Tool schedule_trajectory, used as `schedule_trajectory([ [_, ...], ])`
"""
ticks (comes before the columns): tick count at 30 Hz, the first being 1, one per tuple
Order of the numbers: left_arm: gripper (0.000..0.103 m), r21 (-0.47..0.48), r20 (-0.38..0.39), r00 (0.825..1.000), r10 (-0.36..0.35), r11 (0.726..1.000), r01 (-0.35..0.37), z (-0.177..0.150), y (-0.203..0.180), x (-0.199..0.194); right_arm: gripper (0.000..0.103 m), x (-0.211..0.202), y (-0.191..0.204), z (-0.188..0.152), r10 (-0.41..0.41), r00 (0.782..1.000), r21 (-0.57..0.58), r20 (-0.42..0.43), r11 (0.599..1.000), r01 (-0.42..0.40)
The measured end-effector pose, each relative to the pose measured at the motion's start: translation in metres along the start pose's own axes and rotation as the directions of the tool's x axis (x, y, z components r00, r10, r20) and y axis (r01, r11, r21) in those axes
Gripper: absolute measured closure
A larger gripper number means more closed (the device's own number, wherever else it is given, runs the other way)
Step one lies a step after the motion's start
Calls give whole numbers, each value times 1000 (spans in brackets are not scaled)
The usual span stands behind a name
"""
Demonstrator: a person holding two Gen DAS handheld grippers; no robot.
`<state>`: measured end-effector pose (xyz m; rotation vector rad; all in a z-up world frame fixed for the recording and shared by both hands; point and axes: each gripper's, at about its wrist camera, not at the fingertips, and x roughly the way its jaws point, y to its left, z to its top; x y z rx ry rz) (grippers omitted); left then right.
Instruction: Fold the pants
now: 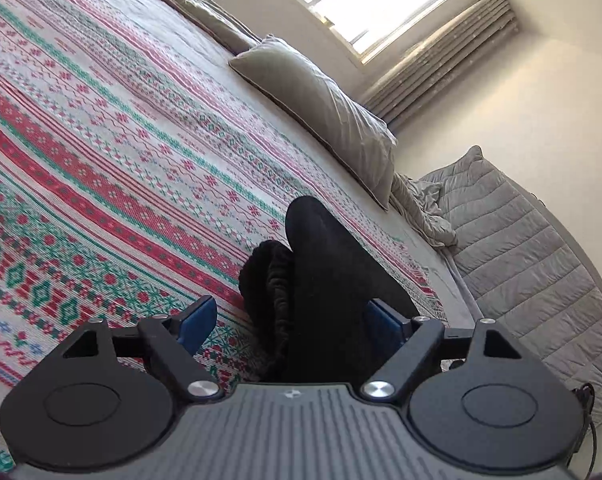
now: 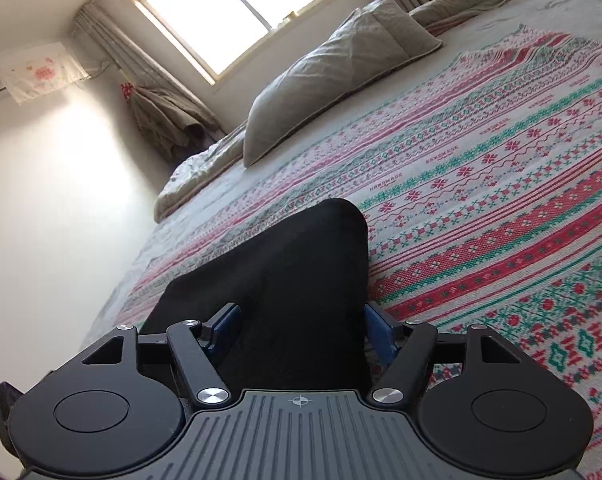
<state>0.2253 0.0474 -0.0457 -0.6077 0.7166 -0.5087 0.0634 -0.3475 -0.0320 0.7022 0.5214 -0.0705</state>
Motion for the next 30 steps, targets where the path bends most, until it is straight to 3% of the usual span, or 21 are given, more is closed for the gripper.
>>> schedule_trajectory([
  [6, 5, 74, 4, 997, 74, 994, -74, -12, -19, -27, 33, -32, 30, -22, -84, 996, -130, 3, 988, 84],
  [8, 2, 108, -1, 995, 102, 989, -101, -18, -28, -32, 27, -43, 45, -32, -100, 995, -182, 6, 978, 99],
  [16, 0, 249, -15, 971, 239, 941, -228, -50, -54, -42, 16, -75, 86, -55, -116, 993, -284, 37, 951, 121],
  [25, 0, 403, 45, 930, 366, 845, -352, -74, -86, -51, 3, -104, 104, -69, -199, 973, -375, 114, 899, 227],
  [30, 0, 465, 59, 896, 439, 783, -414, -90, -96, -42, 0, -101, 103, -76, -287, 946, -396, 150, 859, 323],
])
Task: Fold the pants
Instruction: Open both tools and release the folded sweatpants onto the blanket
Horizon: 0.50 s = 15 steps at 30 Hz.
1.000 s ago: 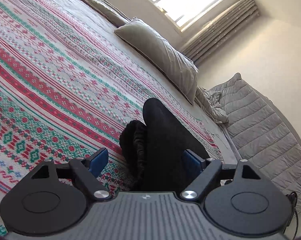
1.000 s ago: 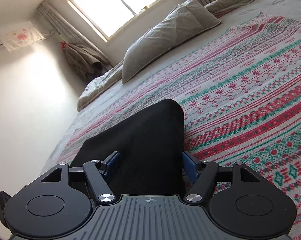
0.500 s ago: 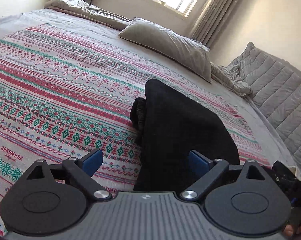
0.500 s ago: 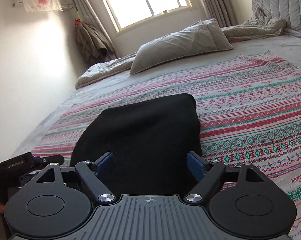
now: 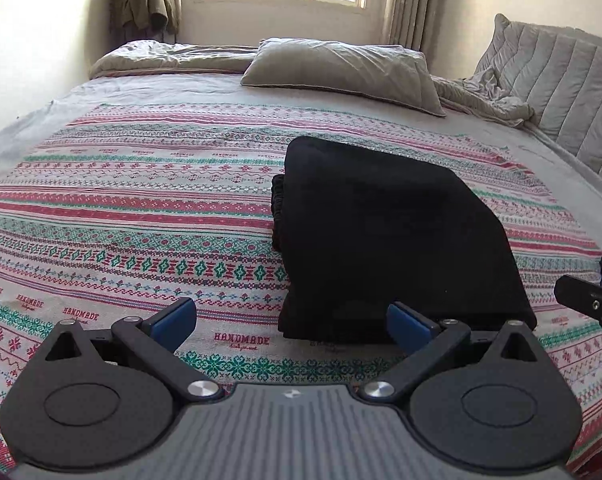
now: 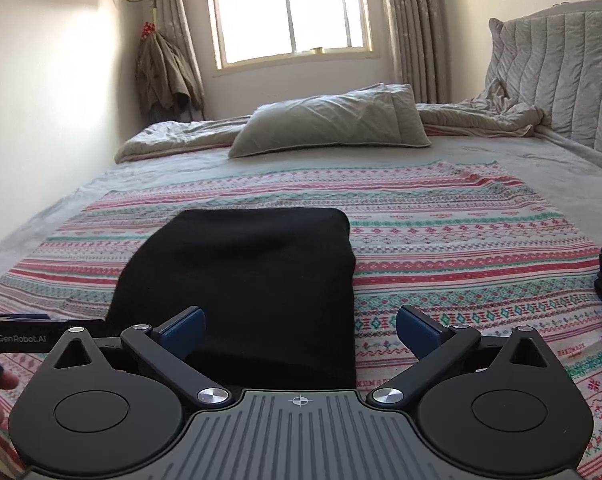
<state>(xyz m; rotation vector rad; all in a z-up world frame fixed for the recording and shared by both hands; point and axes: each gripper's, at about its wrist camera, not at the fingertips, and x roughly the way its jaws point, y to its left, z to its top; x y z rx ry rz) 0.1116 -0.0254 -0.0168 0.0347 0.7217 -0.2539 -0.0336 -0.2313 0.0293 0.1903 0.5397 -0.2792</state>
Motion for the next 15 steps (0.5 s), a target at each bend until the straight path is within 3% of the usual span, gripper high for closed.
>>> schedule_trajectory([
  [6, 0, 51, -73, 996, 42, 998, -39, -7, -9, 13, 0, 19, 0, -6, -66, 991, 18, -120, 997, 68],
  [15, 0, 99, -79, 993, 86, 992, -78, -14, -12, 17, 0, 25, 10, -13, -95, 985, -30, -141, 995, 91],
])
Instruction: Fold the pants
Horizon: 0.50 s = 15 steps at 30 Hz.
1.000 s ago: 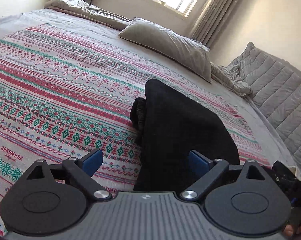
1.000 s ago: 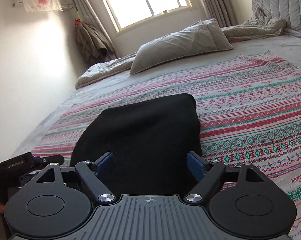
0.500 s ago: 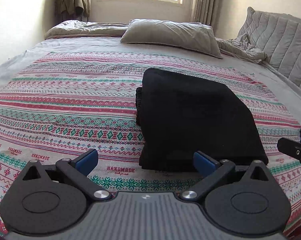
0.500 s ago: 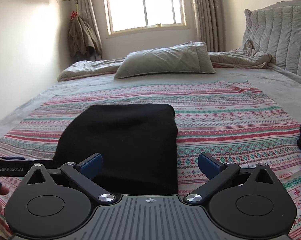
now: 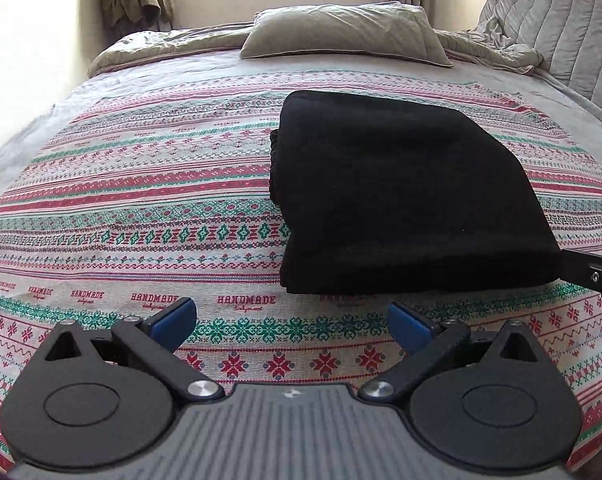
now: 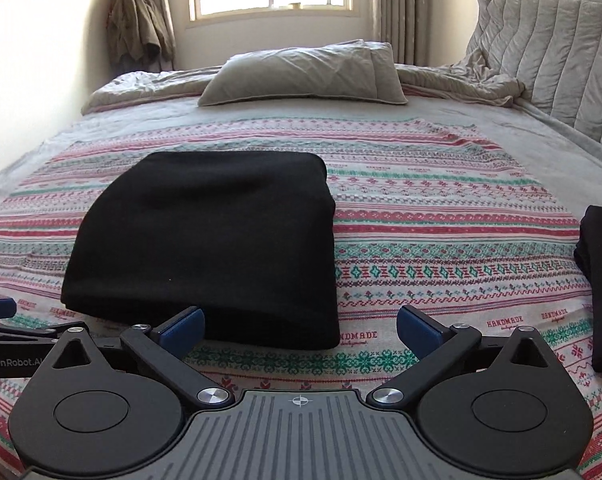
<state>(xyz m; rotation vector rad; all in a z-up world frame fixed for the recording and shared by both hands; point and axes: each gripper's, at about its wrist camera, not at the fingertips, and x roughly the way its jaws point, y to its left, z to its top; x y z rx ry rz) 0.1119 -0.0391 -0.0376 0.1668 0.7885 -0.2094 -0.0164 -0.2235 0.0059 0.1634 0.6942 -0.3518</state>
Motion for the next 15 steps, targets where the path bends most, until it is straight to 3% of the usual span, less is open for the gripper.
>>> schedule_trajectory([
  [15, 0, 8, 10, 1000, 17, 1000, -17, -2, -2, -4, 0, 6, 5, -3, -4, 1000, -13, -19, 1000, 4],
])
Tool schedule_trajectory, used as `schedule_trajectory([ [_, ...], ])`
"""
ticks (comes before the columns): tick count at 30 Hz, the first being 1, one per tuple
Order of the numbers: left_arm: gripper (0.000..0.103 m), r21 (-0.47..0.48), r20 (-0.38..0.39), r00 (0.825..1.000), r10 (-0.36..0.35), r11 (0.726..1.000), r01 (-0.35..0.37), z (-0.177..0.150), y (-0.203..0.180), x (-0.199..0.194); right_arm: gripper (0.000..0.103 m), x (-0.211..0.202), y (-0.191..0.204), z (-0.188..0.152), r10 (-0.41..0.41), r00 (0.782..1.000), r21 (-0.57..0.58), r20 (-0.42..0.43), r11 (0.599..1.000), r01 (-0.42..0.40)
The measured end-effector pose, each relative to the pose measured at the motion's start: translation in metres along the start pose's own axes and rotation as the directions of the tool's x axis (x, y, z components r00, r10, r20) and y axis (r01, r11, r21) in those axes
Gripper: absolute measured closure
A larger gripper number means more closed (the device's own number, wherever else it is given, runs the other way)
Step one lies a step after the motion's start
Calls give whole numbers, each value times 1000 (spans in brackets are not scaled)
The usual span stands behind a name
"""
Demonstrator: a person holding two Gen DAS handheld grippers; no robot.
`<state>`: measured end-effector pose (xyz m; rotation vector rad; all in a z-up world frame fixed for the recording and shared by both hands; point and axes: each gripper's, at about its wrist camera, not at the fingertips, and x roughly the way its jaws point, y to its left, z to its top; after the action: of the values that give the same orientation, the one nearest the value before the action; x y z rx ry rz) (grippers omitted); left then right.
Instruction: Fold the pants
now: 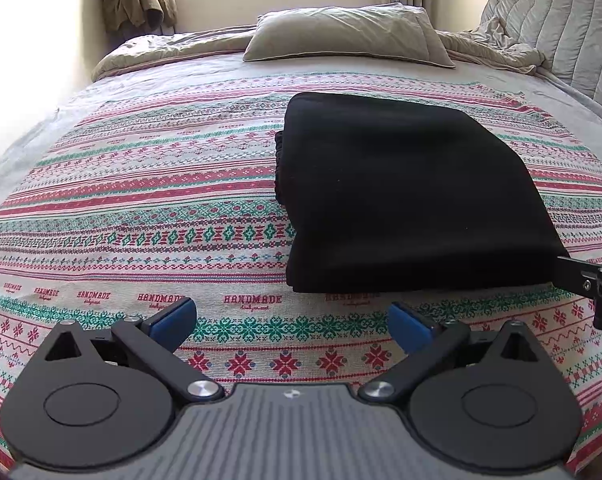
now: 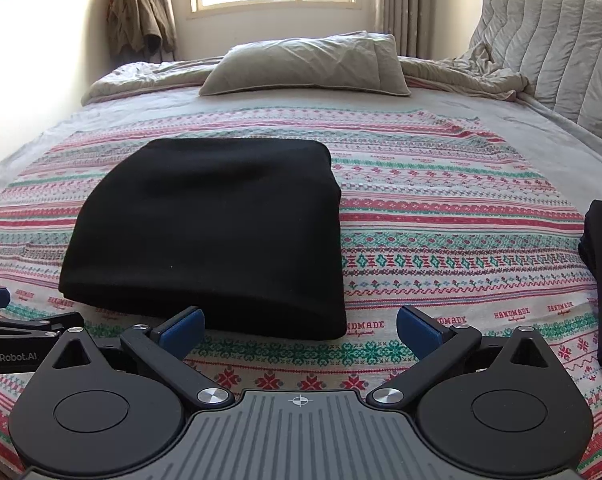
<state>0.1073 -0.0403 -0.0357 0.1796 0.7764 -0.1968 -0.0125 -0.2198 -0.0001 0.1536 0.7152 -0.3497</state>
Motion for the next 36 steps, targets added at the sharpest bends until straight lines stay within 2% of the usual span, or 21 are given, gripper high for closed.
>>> schedule_trajectory([
  [36, 0, 4, 2, 1000, 7, 1000, -7, 0, 2, -2, 0, 8, 5, -6, -8, 1000, -15, -20, 1000, 8],
])
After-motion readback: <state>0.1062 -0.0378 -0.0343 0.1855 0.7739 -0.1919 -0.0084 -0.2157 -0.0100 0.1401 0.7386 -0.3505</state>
